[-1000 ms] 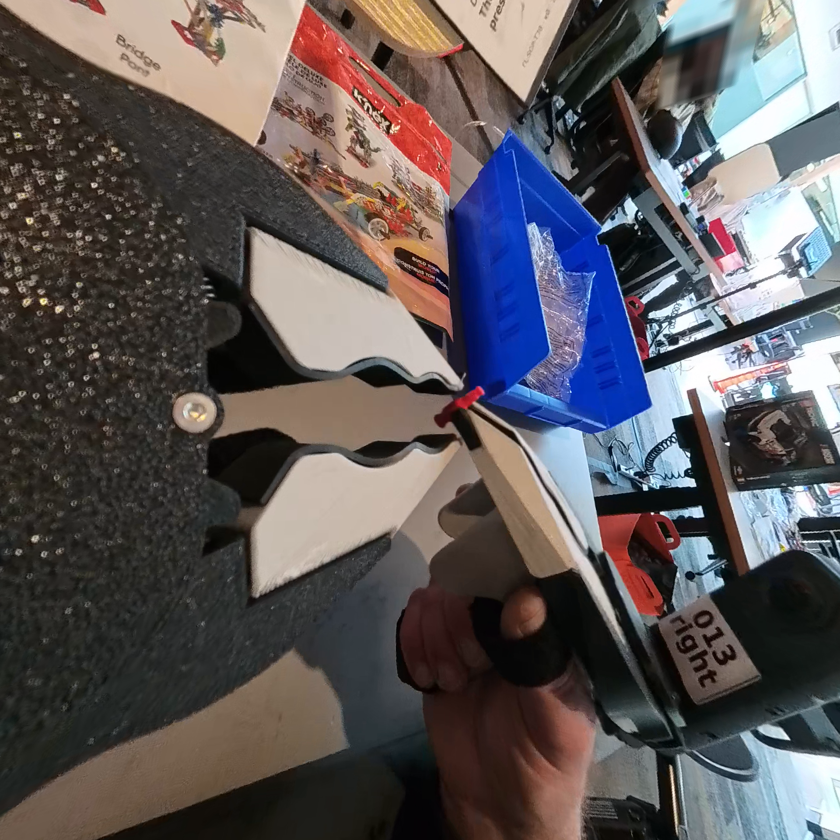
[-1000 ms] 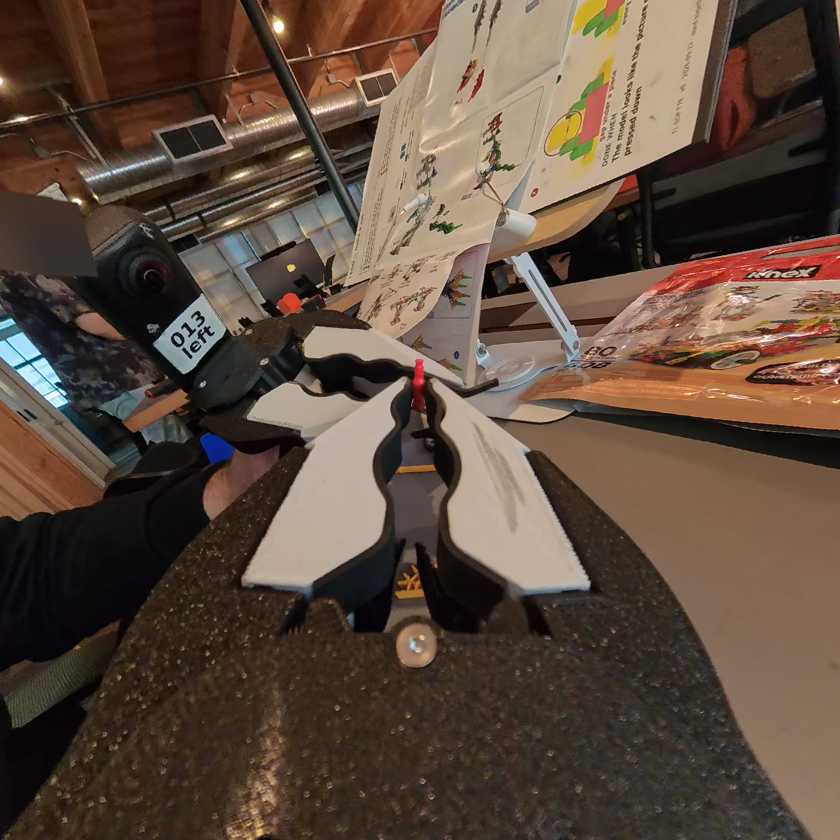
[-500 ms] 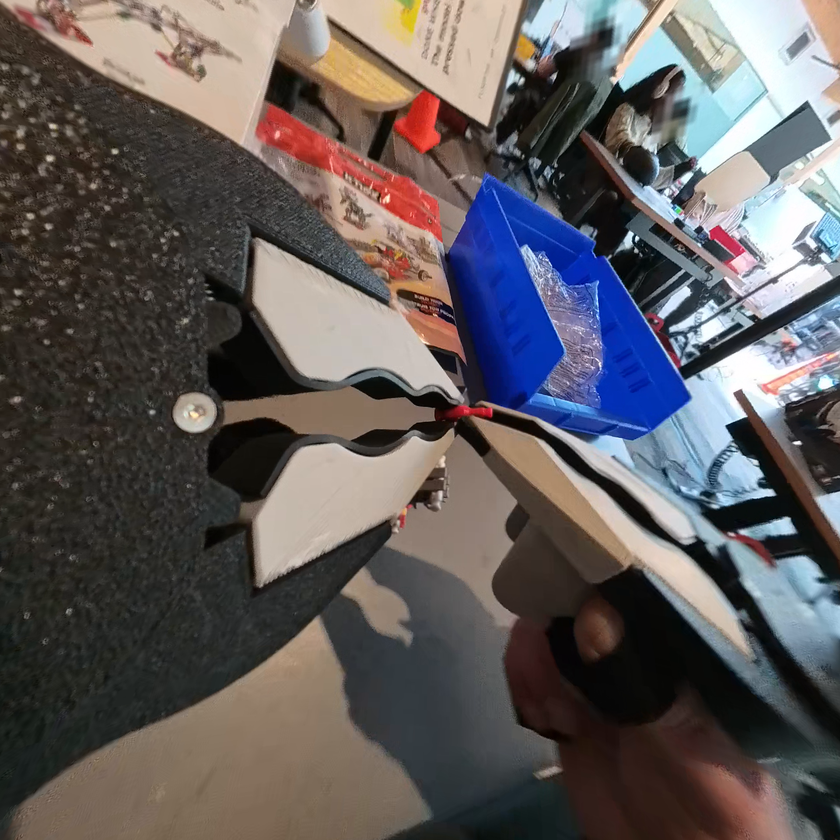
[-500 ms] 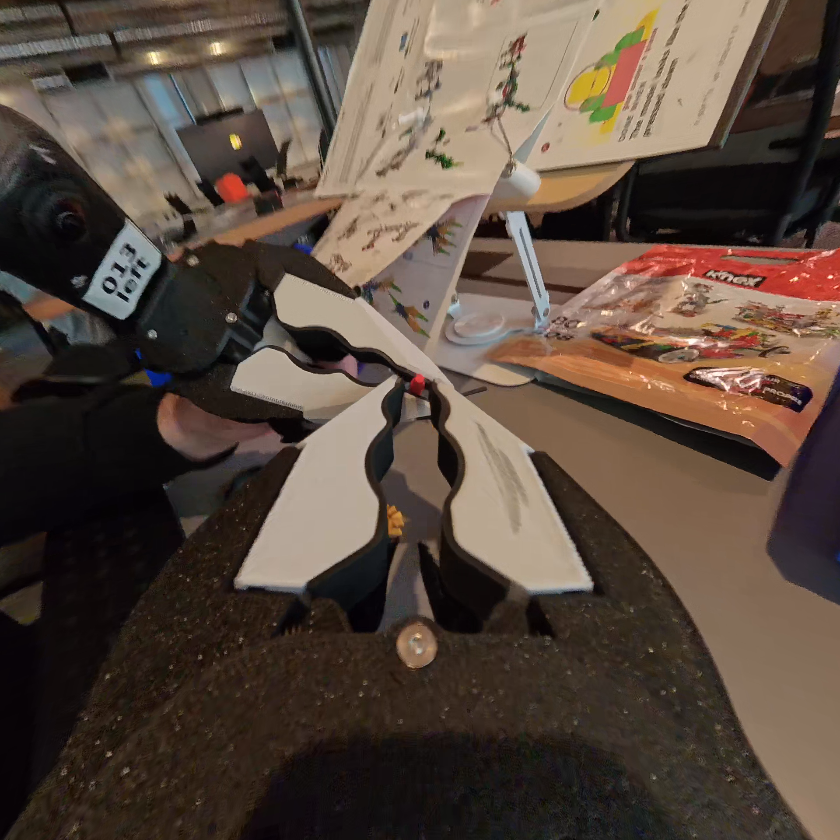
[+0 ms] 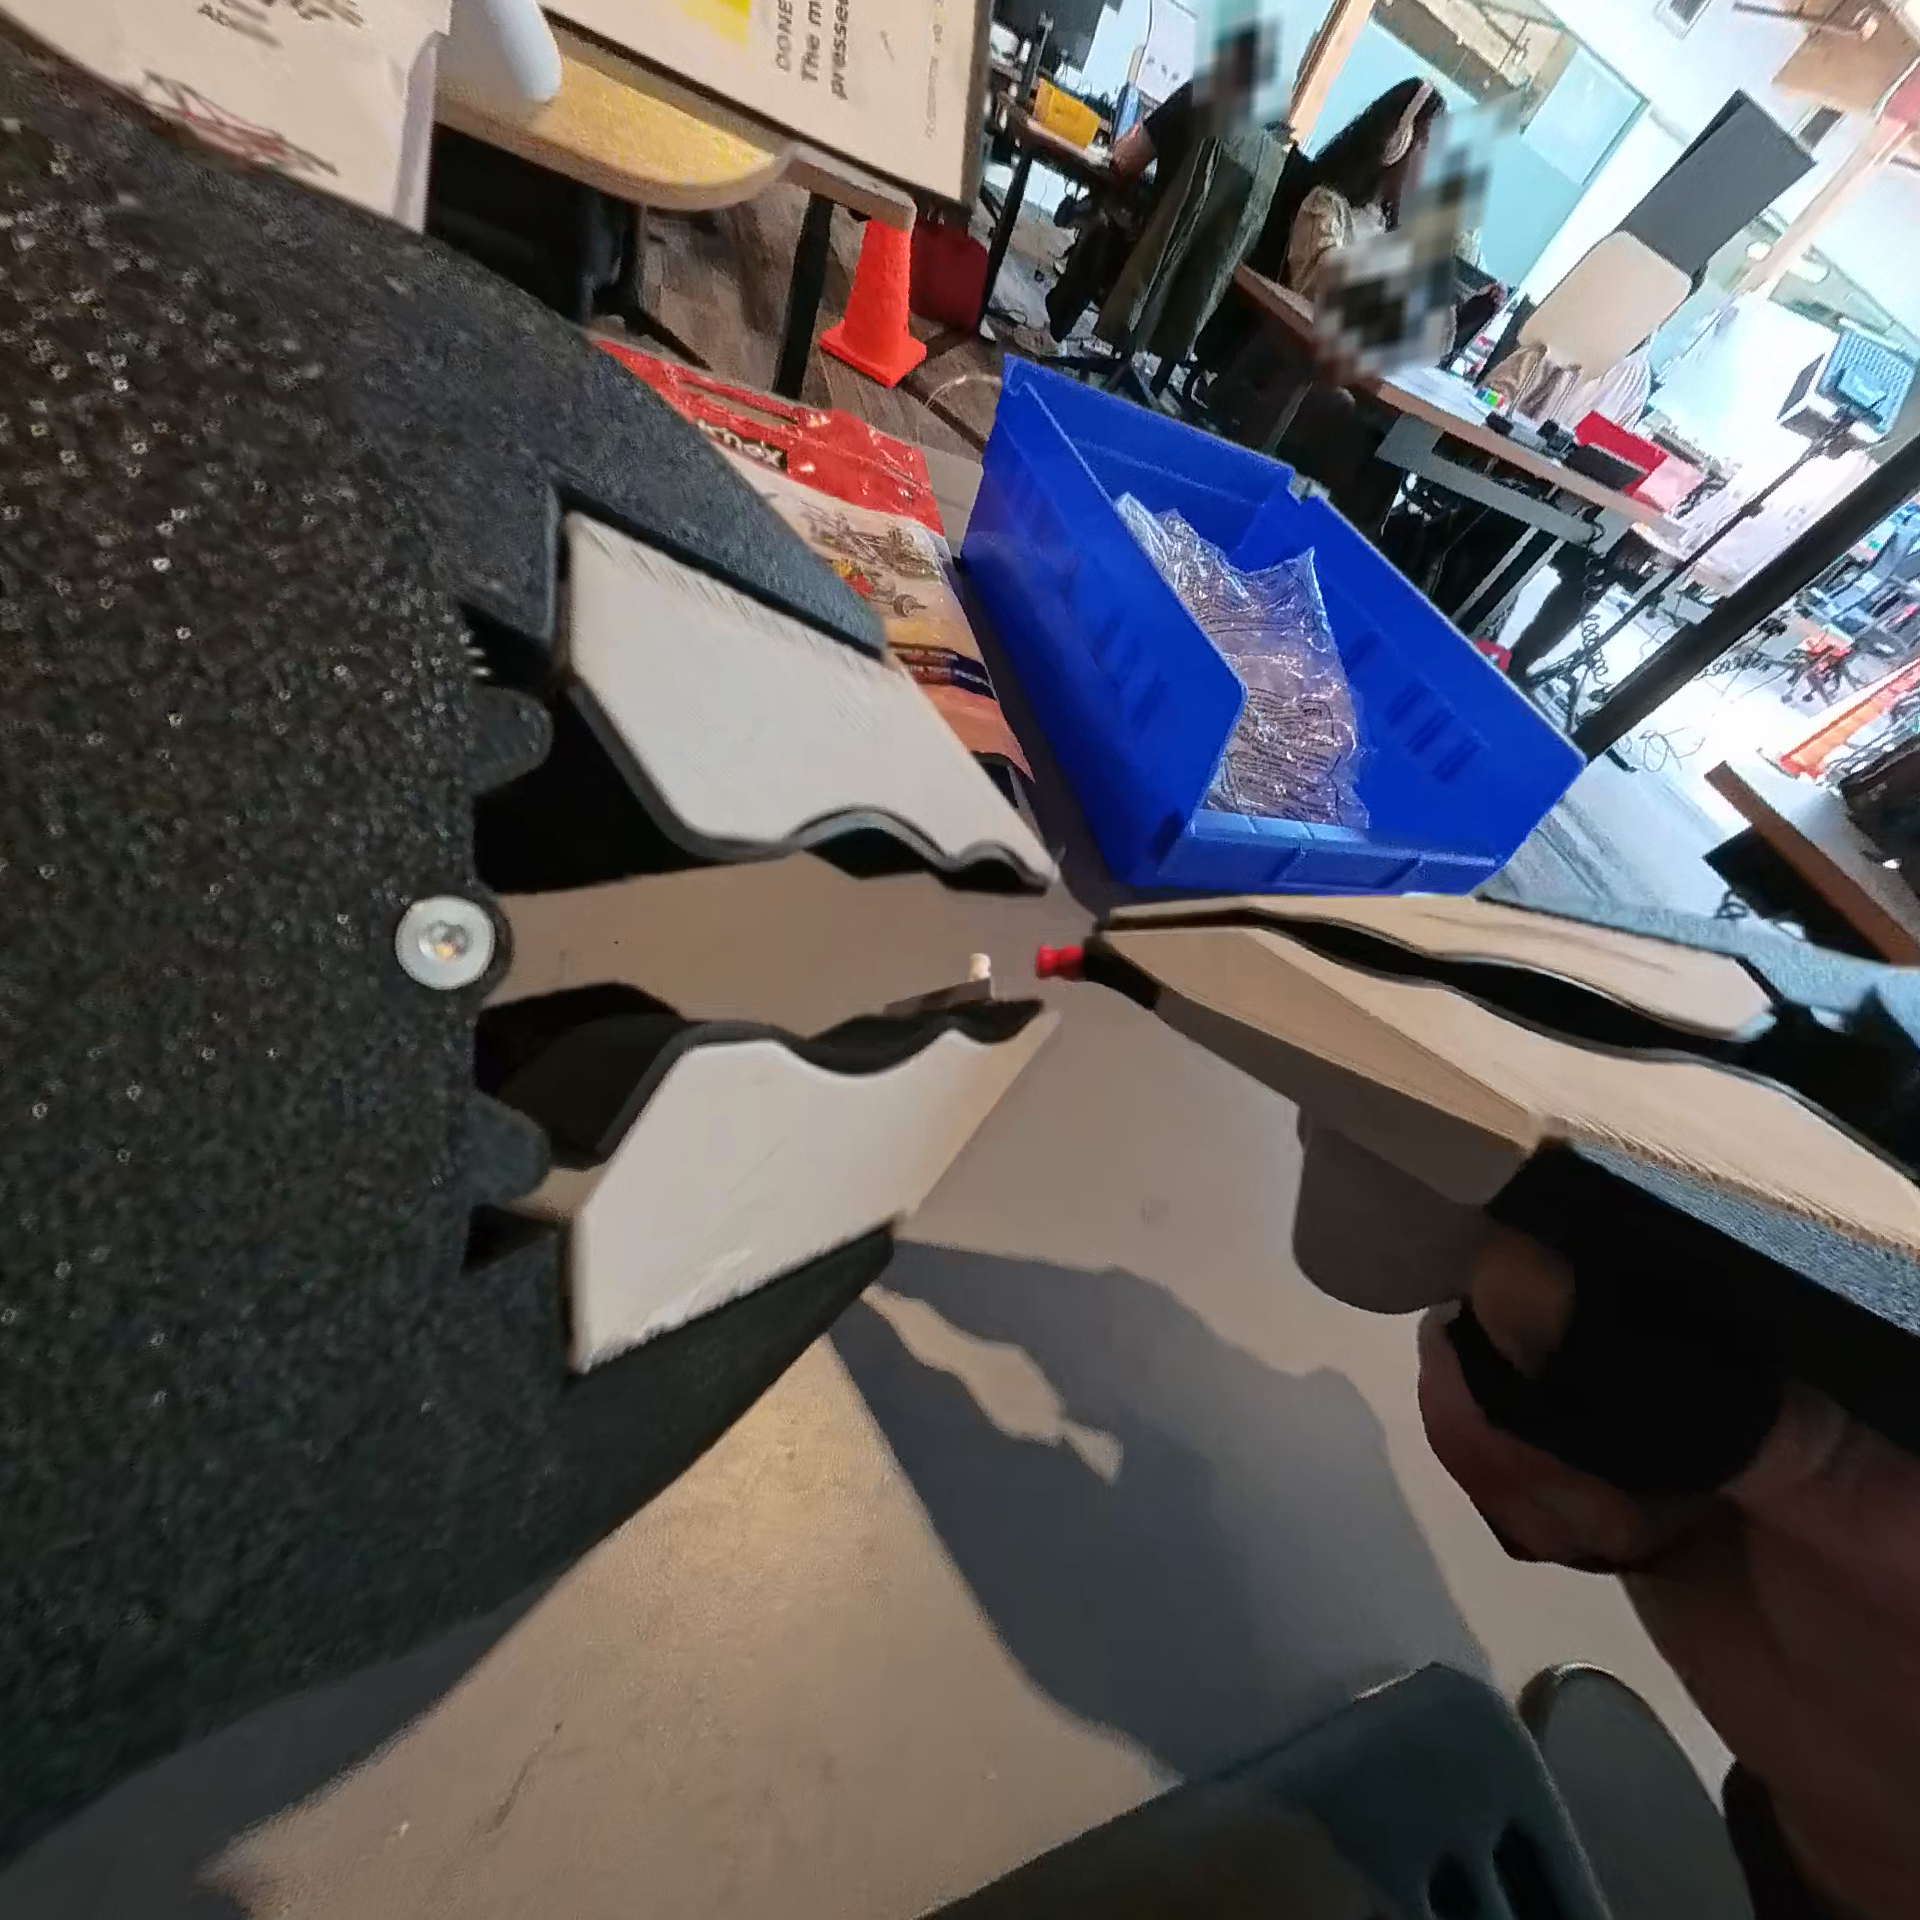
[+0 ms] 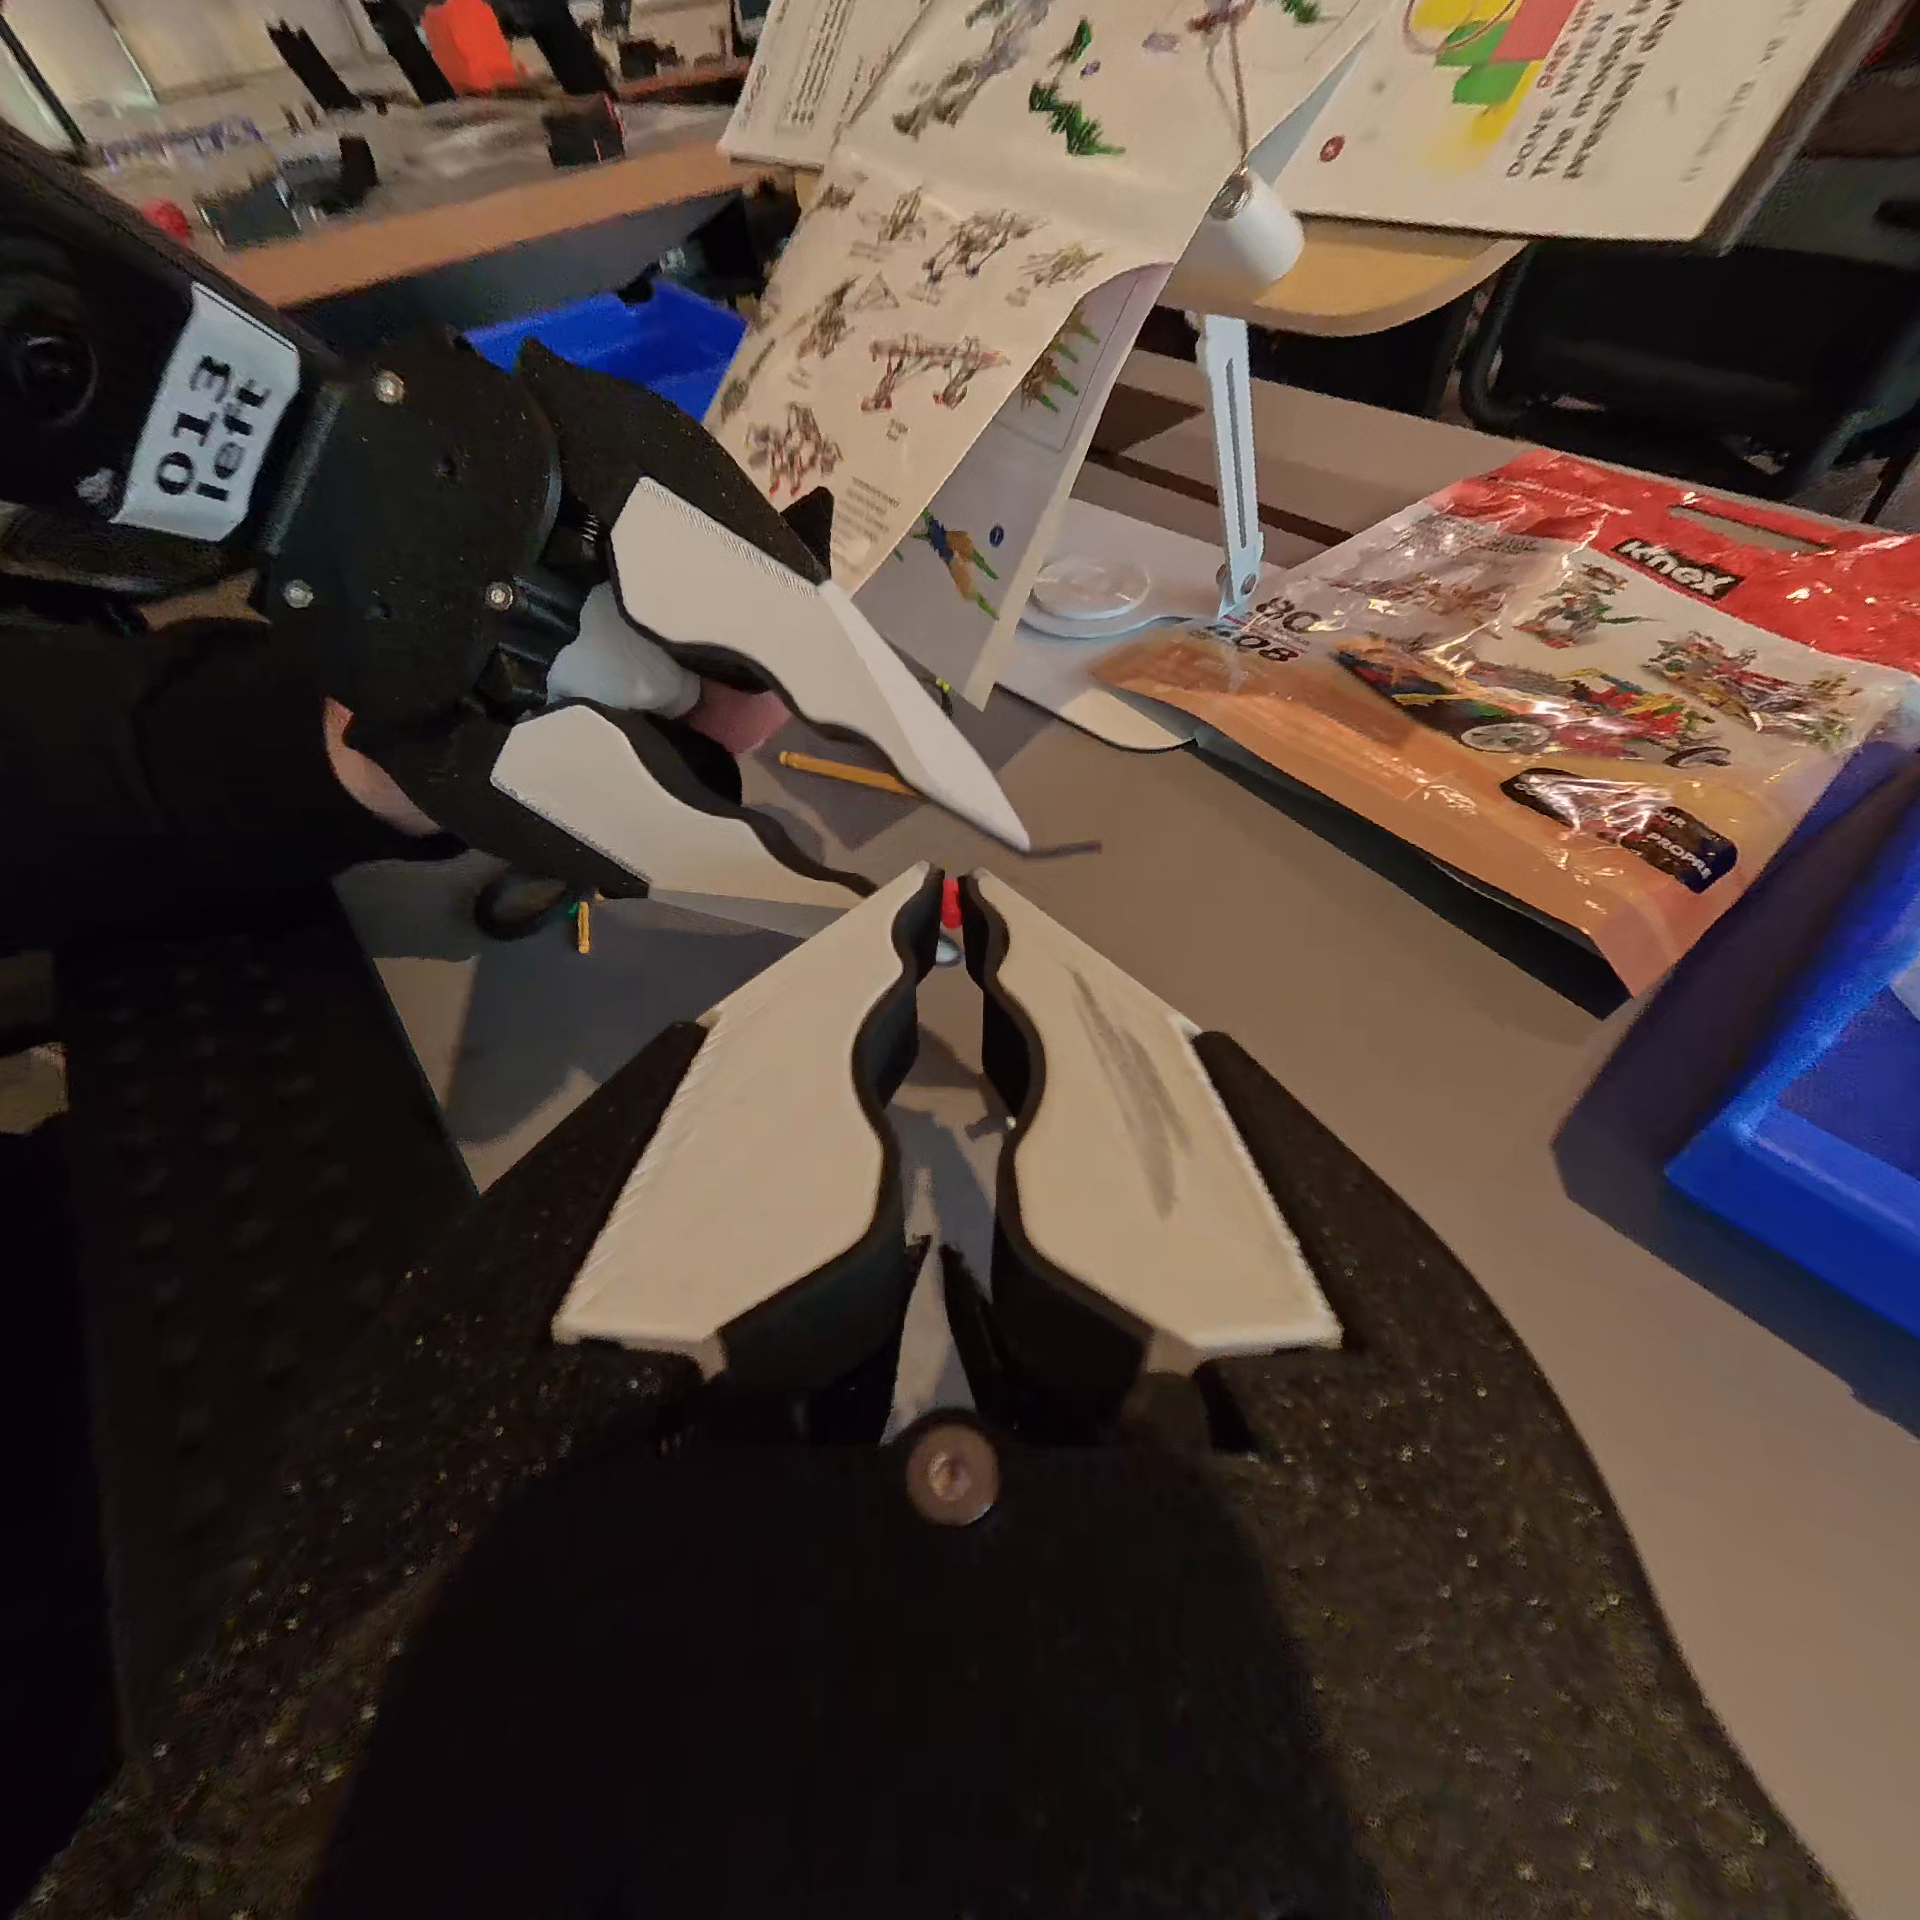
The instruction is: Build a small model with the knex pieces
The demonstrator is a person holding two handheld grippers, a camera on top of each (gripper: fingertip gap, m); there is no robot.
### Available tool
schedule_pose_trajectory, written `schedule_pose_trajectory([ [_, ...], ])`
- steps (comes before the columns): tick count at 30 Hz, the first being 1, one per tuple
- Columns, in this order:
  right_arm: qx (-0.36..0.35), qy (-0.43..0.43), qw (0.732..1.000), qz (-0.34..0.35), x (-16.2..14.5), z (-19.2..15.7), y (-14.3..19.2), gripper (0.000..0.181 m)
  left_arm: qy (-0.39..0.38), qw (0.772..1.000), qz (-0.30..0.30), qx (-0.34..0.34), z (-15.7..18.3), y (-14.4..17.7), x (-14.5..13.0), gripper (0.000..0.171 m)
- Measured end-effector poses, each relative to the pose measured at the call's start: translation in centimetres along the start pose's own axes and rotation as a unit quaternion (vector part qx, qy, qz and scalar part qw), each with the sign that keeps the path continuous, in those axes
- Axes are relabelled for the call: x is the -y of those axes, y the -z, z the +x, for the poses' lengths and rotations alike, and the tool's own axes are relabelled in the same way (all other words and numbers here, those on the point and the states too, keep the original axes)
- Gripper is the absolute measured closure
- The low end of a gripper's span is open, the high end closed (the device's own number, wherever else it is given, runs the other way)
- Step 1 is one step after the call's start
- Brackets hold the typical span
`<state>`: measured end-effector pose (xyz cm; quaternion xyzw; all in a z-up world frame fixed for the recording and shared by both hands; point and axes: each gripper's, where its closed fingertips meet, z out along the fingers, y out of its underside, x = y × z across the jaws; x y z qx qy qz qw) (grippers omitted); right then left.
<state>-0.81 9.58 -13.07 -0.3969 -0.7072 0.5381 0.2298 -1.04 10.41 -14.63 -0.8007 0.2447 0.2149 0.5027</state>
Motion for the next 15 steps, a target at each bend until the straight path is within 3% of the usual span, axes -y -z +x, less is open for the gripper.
schedule_pose_trajectory([
  [3,0.0,-0.026,0.999,0.023,0.0,0.8,1.3,0.179,0.04,0.998,-0.013,-0.036,0.3,0.2,-1.3,0.129],
  [8,-0.006,-0.056,0.998,0.01,-2.2,2.0,2.2,0.179,0.167,0.973,-0.048,-0.15,3.2,-1.8,-4.1,0.112],
  [10,-0.006,-0.062,0.998,-0.009,-3.4,2.3,2.0,0.179,0.2,0.961,-0.063,-0.178,4.0,-2.7,-4.9,0.115],
  [15,-0.003,-0.079,0.997,-0.026,-5.3,2.9,1.3,0.179,0.243,0.935,-0.104,-0.236,6.2,-4.0,-6.6,0.153],
])
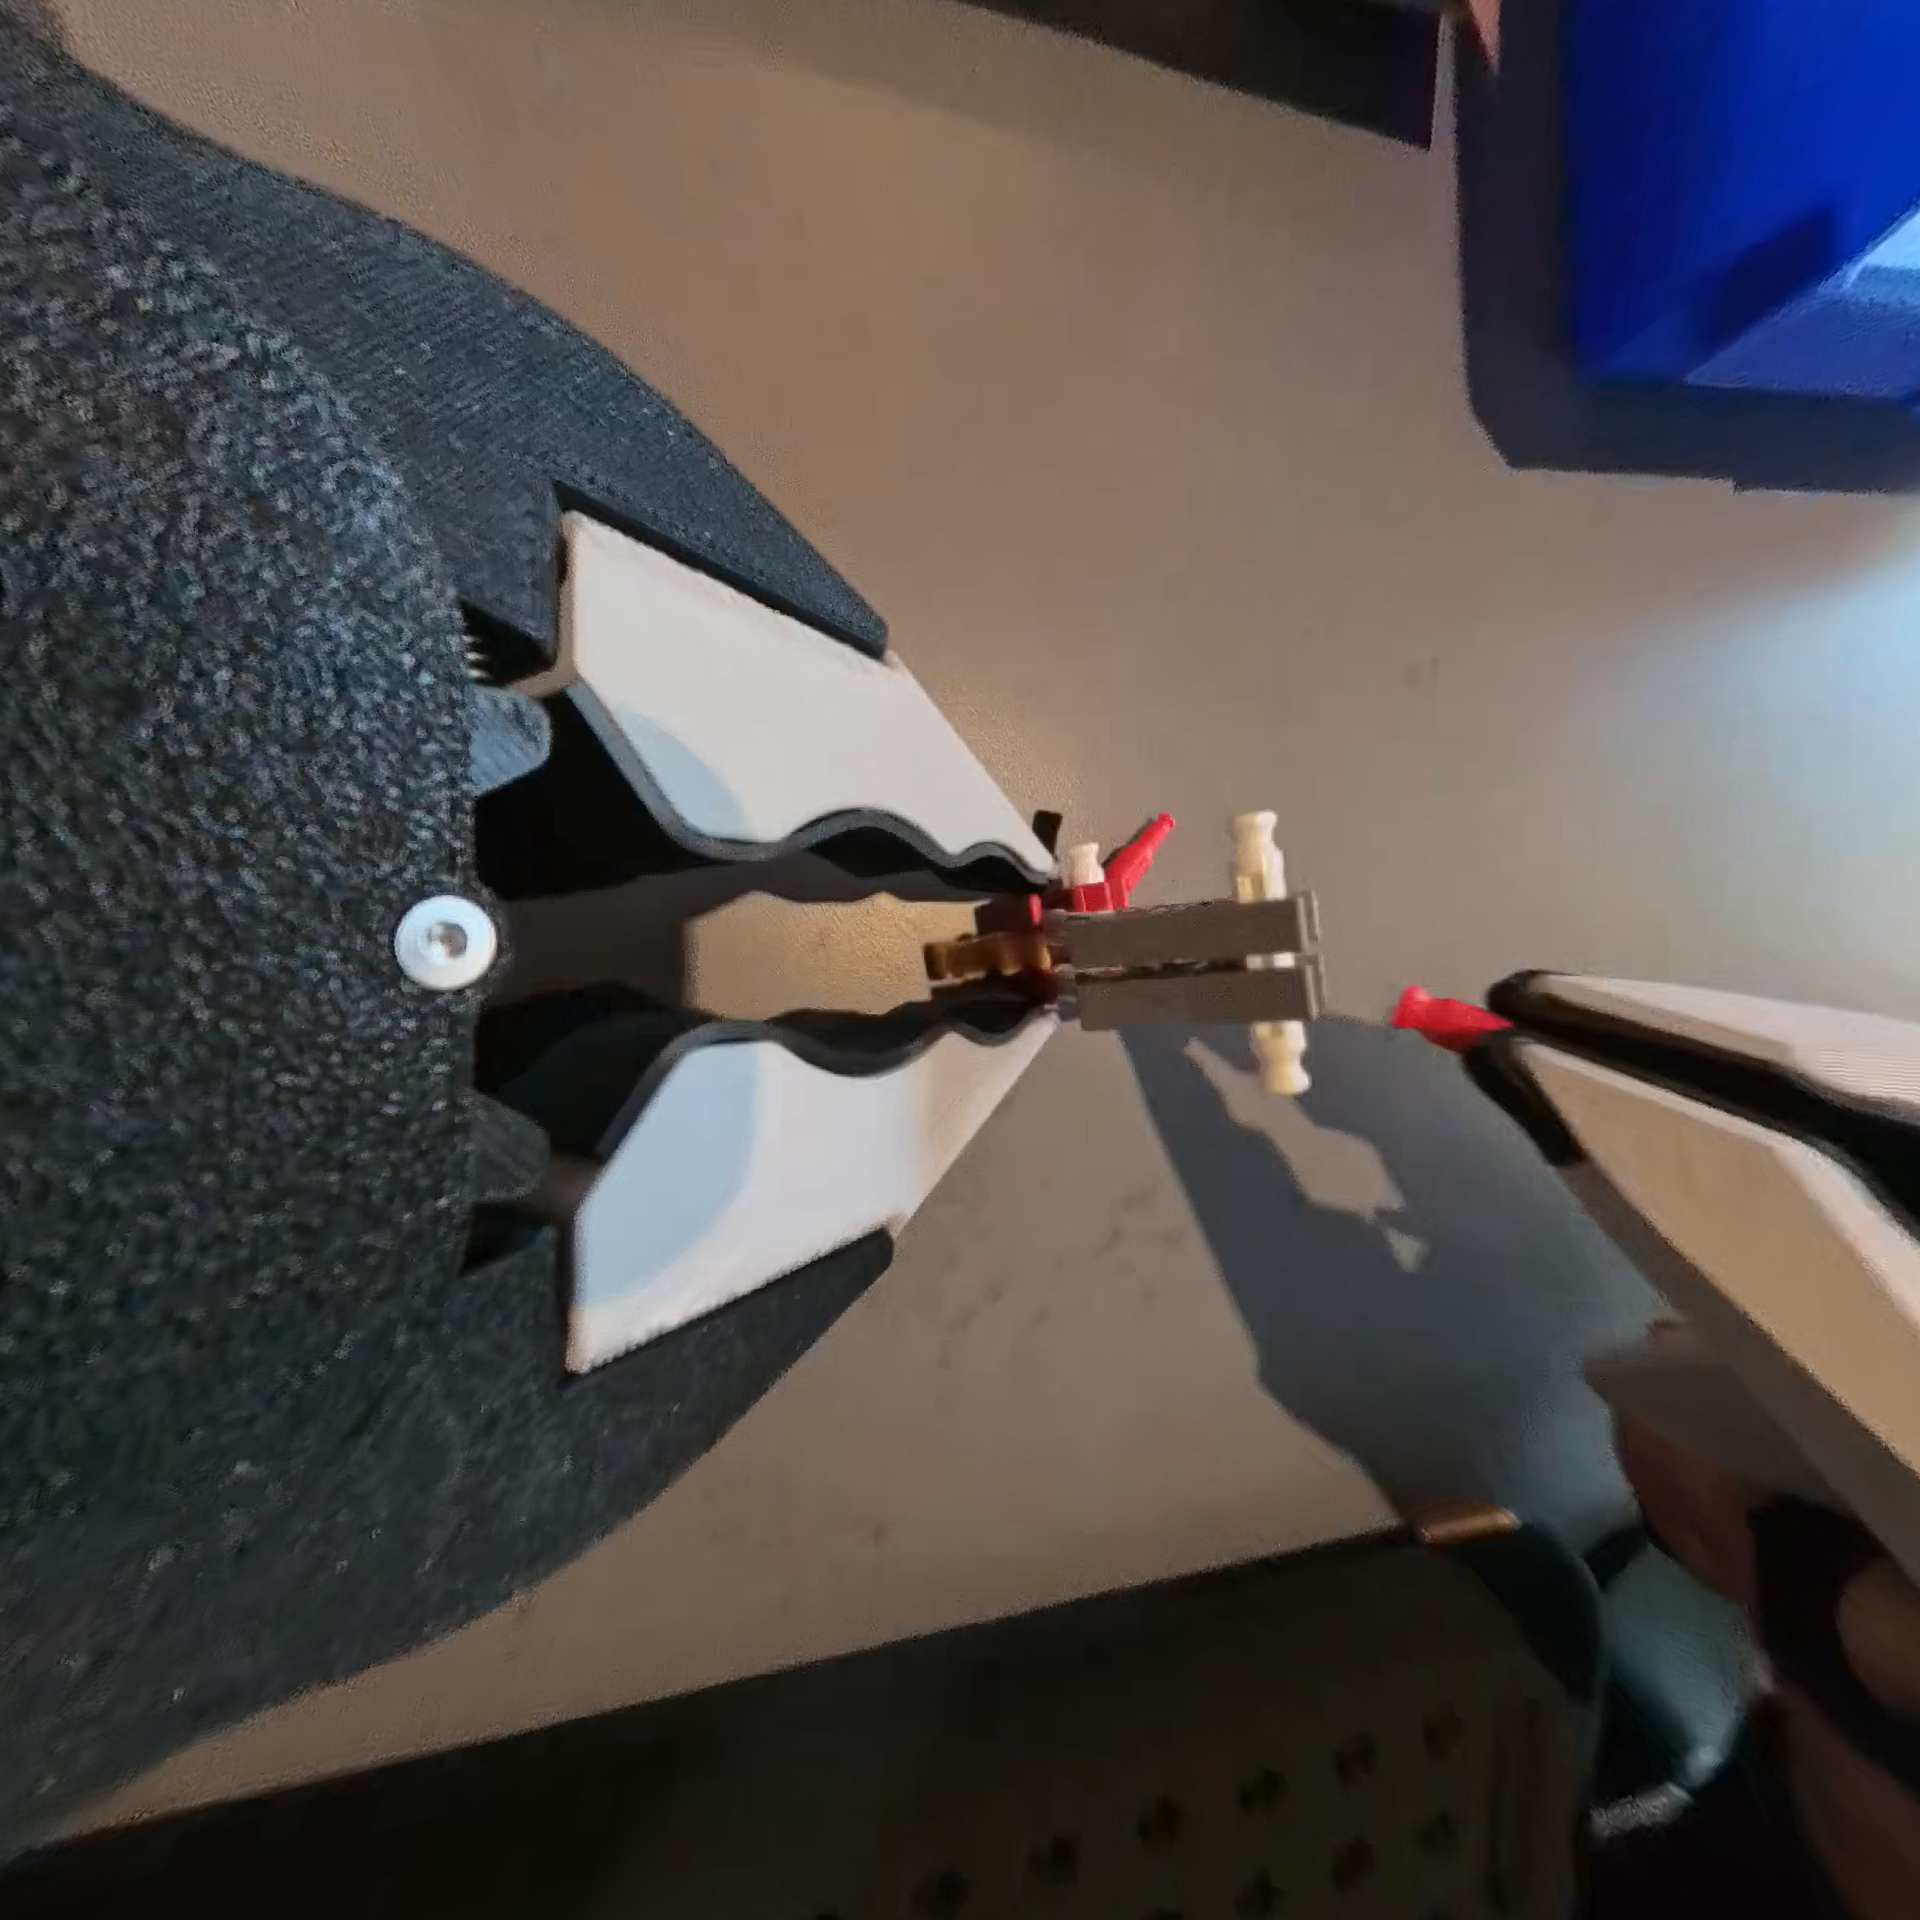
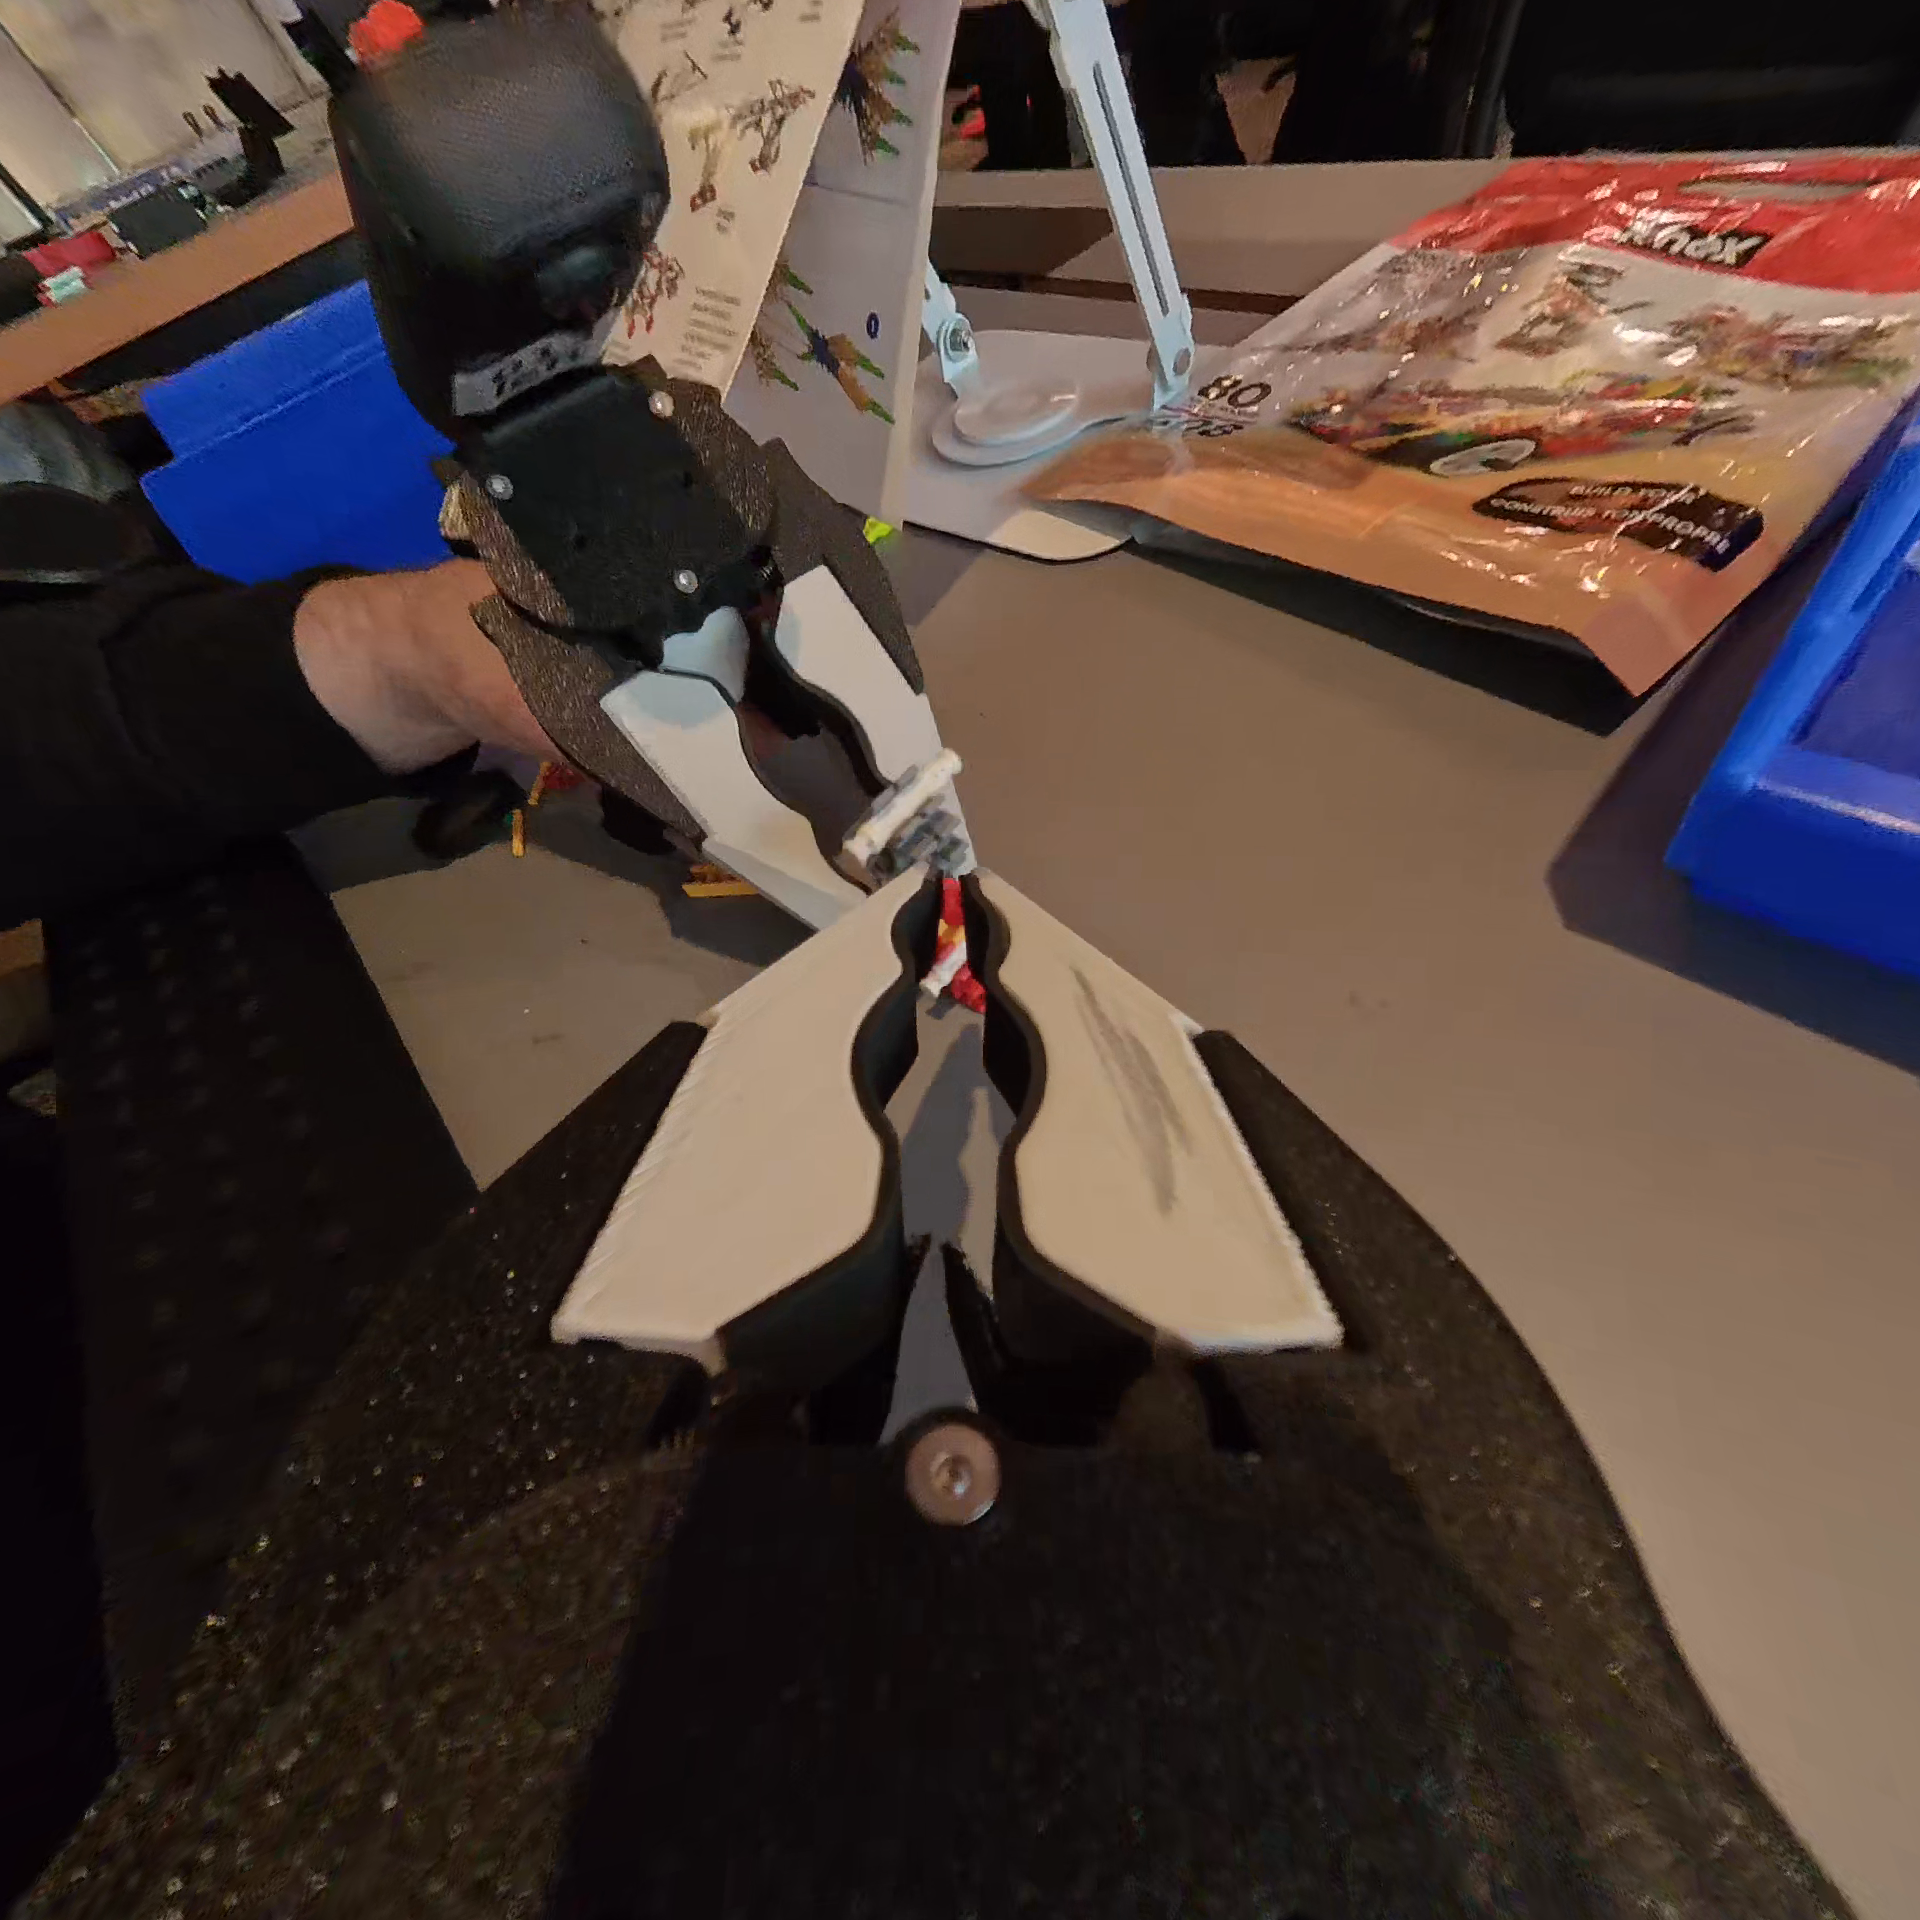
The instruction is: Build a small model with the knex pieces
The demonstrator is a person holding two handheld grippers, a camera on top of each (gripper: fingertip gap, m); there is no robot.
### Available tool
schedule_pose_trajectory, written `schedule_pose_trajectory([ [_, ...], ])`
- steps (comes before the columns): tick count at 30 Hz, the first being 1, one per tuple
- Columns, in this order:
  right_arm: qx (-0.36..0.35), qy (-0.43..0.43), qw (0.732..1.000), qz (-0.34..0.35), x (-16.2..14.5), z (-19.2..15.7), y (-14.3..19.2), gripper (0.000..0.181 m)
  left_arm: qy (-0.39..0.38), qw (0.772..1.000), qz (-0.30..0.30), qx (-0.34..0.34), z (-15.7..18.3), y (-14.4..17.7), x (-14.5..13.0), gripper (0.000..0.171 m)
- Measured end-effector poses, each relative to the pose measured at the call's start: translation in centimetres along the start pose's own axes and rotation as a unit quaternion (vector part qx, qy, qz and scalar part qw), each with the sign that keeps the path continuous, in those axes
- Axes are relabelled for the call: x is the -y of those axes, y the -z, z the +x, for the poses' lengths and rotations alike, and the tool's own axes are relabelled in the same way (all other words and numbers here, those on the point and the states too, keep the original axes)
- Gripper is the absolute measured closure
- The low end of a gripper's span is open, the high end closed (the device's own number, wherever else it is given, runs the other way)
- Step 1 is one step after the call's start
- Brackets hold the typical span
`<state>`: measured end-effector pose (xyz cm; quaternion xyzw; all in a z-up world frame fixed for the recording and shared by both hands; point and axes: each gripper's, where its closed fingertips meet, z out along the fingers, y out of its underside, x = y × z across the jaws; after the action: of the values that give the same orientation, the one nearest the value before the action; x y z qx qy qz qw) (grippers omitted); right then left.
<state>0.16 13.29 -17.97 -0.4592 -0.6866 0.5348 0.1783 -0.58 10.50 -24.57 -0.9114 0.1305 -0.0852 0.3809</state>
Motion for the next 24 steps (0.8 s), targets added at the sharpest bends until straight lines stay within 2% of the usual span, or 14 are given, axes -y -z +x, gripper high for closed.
schedule_pose_trajectory([
  [7,0.022,-0.014,0.999,-0.03,-1.5,0.3,-1.1,0.179,0.091,0.992,0.015,-0.082,0.2,0.2,0.4,0.154],
  [13,0.042,-0.021,0.996,-0.078,-2.8,0.1,-2.2,0.179,0.219,0.957,0.004,-0.189,0.2,0.4,0.5,0.154],
  [19,0.036,-0.024,0.993,-0.111,-3.4,0.7,-3.2,0.179,0.276,0.936,-0.004,-0.217,-0.3,0.3,0.6,0.153],
  [24,0.044,-0.041,0.992,-0.11,-3.1,1.1,-3.5,0.18,0.295,0.926,-0.008,-0.237,-0.4,0.3,0.6,0.153],
])
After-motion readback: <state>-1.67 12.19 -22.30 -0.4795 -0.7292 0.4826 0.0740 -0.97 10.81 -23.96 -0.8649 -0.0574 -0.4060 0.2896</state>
